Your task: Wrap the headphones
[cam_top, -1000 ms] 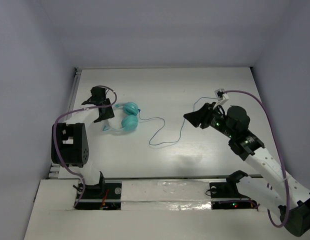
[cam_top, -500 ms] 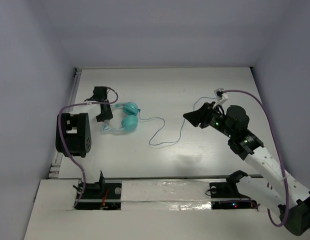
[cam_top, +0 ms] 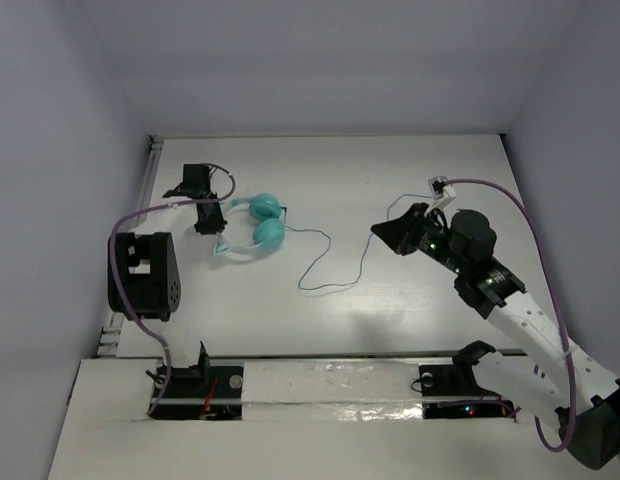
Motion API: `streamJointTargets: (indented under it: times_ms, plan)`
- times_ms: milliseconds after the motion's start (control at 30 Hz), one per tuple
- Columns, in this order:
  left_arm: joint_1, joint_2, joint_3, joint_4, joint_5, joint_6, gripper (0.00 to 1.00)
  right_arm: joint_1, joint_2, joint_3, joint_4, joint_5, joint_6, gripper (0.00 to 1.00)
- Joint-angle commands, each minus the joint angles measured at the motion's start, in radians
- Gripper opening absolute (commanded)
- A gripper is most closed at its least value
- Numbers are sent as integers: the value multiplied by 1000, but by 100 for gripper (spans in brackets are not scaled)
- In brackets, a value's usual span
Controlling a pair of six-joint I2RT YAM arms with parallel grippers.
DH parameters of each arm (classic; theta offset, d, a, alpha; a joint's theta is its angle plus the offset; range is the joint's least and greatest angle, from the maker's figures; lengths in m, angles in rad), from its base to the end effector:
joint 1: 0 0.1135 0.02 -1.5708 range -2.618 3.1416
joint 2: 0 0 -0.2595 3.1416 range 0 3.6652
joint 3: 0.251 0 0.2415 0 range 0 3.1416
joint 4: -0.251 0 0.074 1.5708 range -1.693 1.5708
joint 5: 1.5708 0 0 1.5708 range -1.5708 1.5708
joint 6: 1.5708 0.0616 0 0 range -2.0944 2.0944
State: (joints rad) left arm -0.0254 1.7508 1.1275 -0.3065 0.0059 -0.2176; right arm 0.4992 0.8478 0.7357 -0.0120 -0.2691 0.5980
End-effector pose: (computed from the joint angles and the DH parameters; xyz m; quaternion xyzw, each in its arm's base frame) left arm 0.3724 -0.0098 0.1723 -0.0901 0.9448 -0.0410 0.3124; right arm 0.1852 0.1196 0.3250 -0.0520 0.7463 0.4279 0.5072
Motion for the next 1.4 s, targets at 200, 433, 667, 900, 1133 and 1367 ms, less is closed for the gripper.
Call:
streamJointTargets:
  times_ms: [200,433,667,900,1133,1367]
  plan:
    - [-19,-231,443,-178,256,-22,0,7,89,59,109,-137,-29,5]
    - [-19,-257,548,-164,416,-58,0,7,233,126,219,-154,-156,66]
    - [-19,-278,624,-189,485,-60,0,7,454,172,313,-224,-217,76]
    - [-19,-284,690,-215,484,-59,0,7,594,218,328,-129,-257,82]
    - [-19,-326,626,-190,479,-54,0,7,651,257,322,-77,-325,82]
    - [-19,-326,656,-181,536,-81,0,7,775,312,360,-122,-376,82]
